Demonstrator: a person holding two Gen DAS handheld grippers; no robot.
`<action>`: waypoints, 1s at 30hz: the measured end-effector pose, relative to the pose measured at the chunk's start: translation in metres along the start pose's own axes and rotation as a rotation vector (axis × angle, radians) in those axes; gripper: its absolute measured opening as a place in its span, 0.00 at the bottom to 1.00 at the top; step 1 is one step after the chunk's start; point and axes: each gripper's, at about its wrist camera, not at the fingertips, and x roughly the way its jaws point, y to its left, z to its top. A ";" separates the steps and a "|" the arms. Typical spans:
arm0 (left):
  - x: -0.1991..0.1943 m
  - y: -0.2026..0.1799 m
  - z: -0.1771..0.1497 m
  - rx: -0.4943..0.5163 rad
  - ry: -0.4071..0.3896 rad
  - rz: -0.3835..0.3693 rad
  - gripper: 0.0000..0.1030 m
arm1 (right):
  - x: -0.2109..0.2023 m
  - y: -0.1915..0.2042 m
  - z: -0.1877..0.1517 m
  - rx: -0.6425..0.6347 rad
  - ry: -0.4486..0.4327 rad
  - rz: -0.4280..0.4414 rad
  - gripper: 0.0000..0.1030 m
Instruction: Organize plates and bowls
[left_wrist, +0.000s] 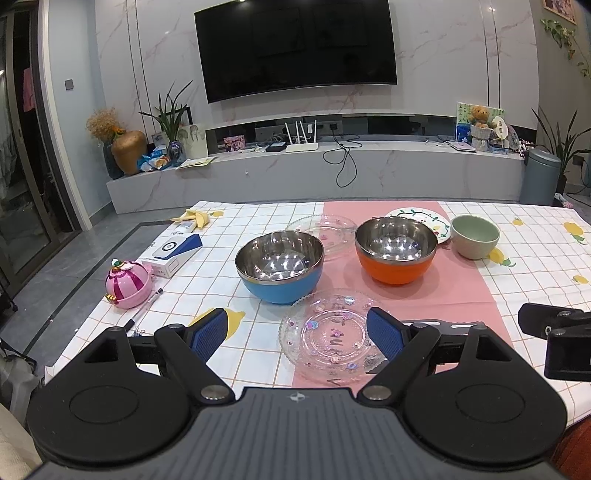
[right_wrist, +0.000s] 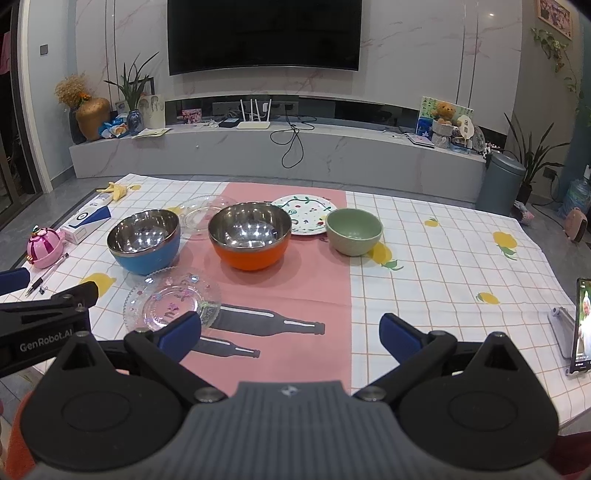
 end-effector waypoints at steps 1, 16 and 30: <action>0.000 0.000 0.000 0.000 0.000 0.001 0.97 | 0.000 0.000 0.000 -0.001 0.000 0.001 0.98; -0.003 -0.002 0.002 0.002 0.002 -0.001 0.97 | 0.000 0.001 -0.001 0.000 0.007 0.009 0.98; -0.004 -0.005 0.000 0.008 0.003 -0.006 0.97 | 0.001 0.000 -0.003 0.004 0.018 0.011 0.98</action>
